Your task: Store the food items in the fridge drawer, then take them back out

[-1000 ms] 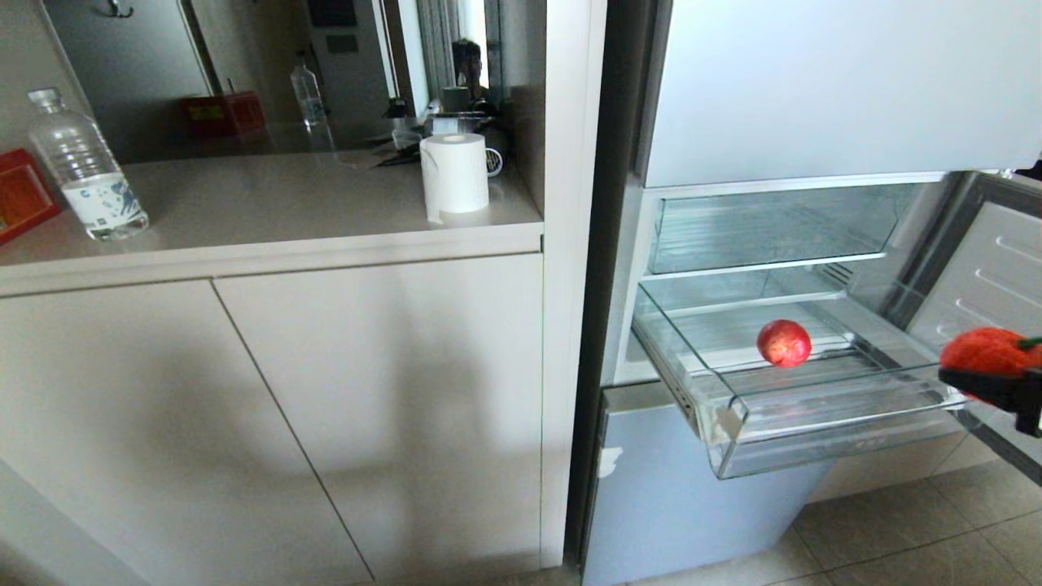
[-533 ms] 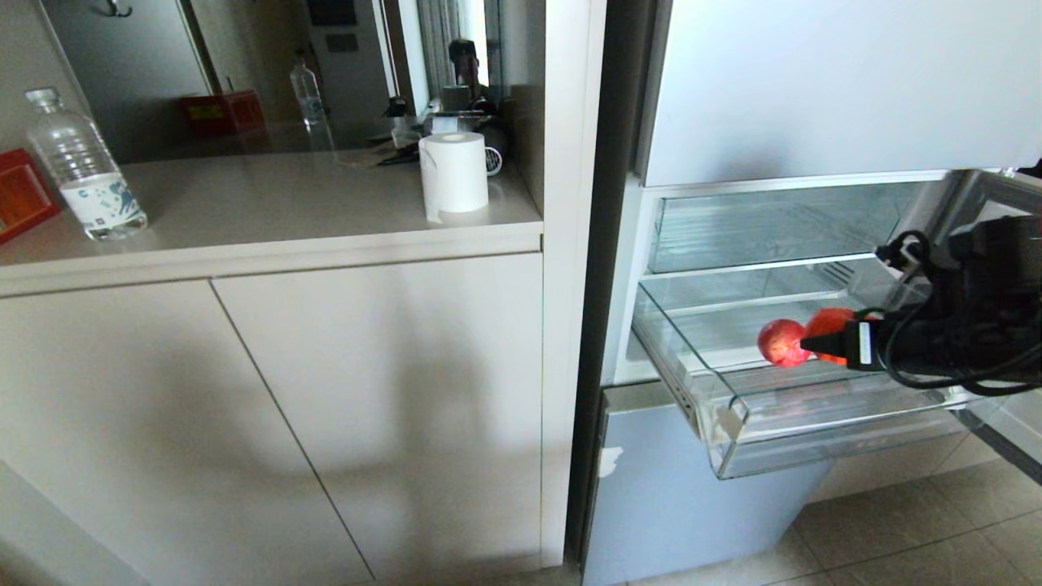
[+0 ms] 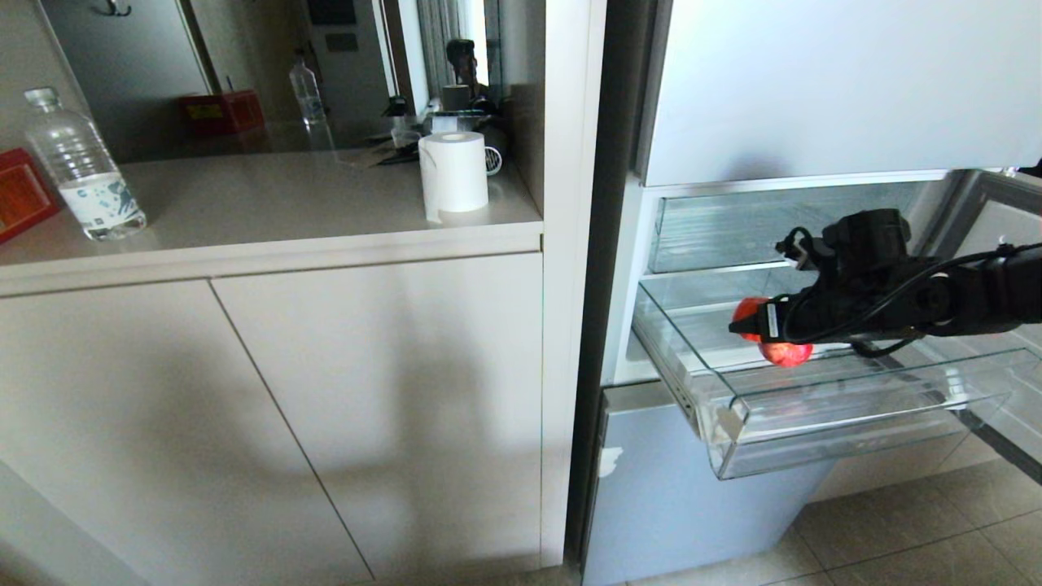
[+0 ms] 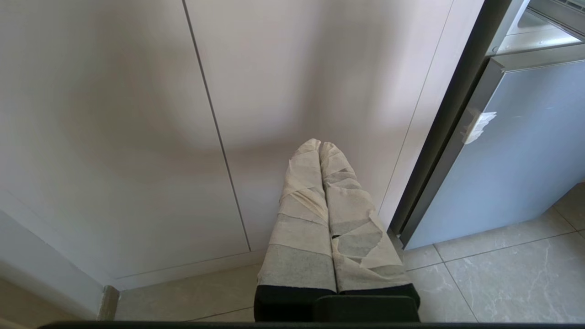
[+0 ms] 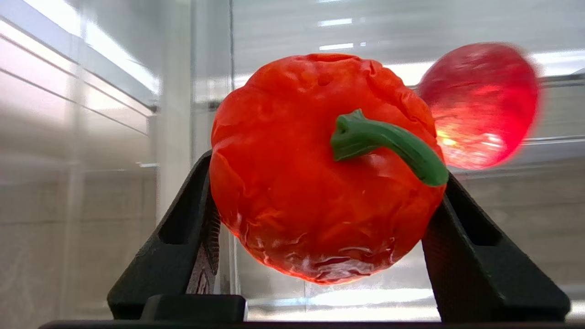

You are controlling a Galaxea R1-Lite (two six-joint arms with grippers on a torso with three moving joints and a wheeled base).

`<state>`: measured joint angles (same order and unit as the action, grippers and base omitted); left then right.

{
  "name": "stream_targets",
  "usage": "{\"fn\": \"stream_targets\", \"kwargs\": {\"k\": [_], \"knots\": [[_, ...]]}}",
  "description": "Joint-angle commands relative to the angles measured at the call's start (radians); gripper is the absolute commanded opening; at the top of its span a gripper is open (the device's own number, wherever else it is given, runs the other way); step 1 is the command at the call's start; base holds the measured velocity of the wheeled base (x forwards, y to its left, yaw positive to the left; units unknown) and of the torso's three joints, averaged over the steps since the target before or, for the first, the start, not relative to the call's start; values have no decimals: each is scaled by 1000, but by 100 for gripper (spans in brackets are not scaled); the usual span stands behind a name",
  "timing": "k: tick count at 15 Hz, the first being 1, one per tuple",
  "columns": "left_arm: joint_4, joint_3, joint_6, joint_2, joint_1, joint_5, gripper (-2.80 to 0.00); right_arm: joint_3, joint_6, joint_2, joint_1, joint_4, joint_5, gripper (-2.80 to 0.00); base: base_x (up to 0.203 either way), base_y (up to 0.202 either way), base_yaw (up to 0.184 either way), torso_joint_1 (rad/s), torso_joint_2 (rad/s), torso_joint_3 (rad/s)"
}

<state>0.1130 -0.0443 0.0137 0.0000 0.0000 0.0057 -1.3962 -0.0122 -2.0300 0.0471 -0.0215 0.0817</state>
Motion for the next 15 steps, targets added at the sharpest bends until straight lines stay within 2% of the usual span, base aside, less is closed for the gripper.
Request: {"fn": "stream_targets", "kwargs": {"k": [1,7,8,9,15], "knots": [[1,0,0,2,0,0,-280,-40,3,-93,9,-4,2,-280,0,0,0,0,0,0],[1,0,0,2,0,0,-280,-150,-2,-207,10,0,1,-280,0,0,0,0,0,0],[1,0,0,2,0,0,-280,-160,-1,-220,10,0,1,-75,0,0,0,0,0,0],[1,0,0,2,0,0,-280,-162,1,-226,10,0,2,0,0,0,0,0,0,0],[1,0,0,2,0,1,-280,-149,-5,-203,8,0,7,0,0,0,0,0,0,0]]}}
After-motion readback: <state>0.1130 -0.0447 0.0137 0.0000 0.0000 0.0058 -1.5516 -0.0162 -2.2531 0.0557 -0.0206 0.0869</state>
